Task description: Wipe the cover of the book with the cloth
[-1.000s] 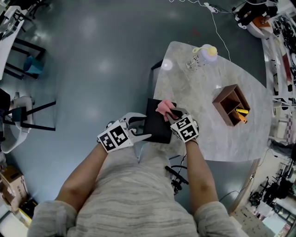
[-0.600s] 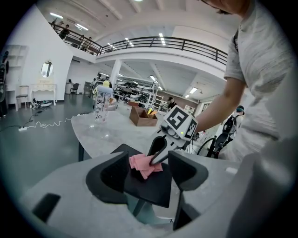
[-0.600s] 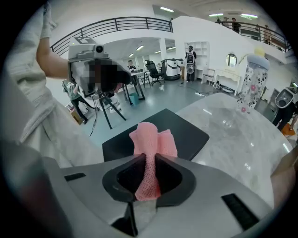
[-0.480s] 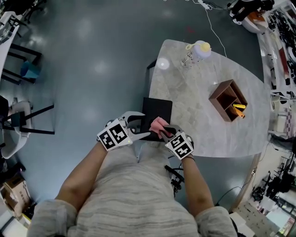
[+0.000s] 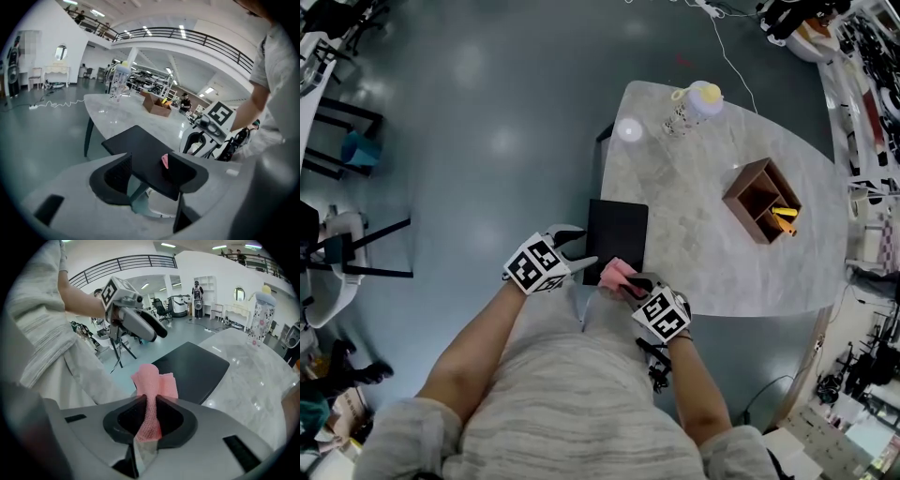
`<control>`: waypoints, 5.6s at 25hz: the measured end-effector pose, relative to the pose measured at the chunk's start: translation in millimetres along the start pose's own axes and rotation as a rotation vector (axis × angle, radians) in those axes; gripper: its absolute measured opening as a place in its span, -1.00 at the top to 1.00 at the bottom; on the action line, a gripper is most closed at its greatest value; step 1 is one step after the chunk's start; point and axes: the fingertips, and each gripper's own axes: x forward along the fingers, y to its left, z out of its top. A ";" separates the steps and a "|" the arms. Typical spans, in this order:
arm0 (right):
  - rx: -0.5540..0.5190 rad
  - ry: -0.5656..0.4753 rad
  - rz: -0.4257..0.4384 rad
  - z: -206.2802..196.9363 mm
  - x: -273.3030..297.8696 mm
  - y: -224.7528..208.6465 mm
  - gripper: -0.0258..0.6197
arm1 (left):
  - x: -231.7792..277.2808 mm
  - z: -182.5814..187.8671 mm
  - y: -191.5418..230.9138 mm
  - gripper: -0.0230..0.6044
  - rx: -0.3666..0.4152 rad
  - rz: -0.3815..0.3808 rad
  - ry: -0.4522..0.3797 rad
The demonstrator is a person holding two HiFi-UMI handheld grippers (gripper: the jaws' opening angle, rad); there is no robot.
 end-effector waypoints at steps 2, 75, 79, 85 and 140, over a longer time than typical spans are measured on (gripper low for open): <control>0.020 -0.017 -0.015 4.2 -5.3 -4.8 0.74 | 6.0 -10.0 10.2 0.18 -0.113 0.013 0.011; -0.023 -0.228 -0.213 71.0 -166.5 -85.8 0.74 | 60.6 76.2 -83.9 0.68 0.766 -0.087 0.466; 0.039 -0.306 -0.222 78.4 -181.6 -90.3 0.74 | 57.1 68.7 -93.8 0.68 0.780 -0.095 0.453; 0.056 -0.286 -0.261 69.9 -178.0 -95.1 0.74 | 52.7 57.0 -109.7 0.68 0.753 -0.129 0.411; -0.003 0.025 0.443 32.7 -51.3 -22.6 0.74 | 57.5 3.5 -144.4 0.64 0.755 -0.004 0.360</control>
